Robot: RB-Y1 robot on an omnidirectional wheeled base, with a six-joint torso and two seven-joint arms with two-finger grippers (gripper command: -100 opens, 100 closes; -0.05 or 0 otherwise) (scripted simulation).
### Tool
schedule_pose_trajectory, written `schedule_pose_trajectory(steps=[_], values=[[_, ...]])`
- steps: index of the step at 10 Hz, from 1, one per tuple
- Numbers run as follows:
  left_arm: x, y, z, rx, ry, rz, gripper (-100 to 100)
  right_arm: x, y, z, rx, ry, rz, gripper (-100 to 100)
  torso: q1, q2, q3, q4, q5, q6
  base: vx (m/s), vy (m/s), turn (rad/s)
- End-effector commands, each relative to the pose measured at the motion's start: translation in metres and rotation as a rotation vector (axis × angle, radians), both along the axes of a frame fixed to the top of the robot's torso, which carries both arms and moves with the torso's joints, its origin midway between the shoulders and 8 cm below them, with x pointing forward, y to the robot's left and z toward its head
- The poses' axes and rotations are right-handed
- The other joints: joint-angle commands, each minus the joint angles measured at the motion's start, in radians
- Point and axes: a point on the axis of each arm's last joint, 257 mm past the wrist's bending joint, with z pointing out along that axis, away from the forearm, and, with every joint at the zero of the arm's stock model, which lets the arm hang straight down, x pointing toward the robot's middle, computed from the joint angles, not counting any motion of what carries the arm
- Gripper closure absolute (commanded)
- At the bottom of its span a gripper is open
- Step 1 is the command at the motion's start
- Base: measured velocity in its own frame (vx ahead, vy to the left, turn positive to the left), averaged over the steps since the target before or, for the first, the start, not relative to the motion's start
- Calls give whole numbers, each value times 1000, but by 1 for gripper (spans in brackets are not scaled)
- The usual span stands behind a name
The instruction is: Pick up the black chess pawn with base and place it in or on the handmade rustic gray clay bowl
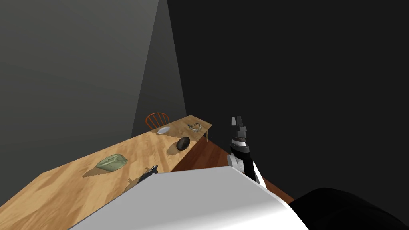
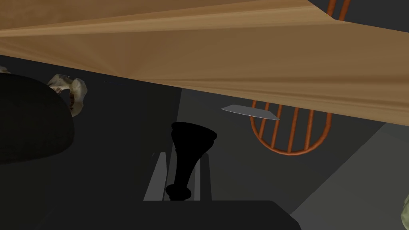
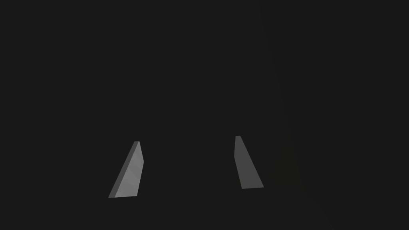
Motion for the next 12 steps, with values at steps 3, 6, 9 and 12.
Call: schedule_pose_trajectory(steps=[3,6,9,12], values=[[43,-32,-5,-2,12,-47,100,0,0,0,0,0,0,0,2,3,1,-1,3,0,-91,37,142],[93,-68,-3,0,12,-105,100,0,0,0,0,0,0,0,7,6,2,-2,7,-1,-114,62,184],[125,-94,2,5,10,-145,100,0,0,0,0,0,0,0,7,6,2,-2,7,-2,-97,47,164],[134,-102,5,8,8,-157,0,0,0,0,0,0,0,0,6,2,0,-3,7,-2,-30,27,48]])
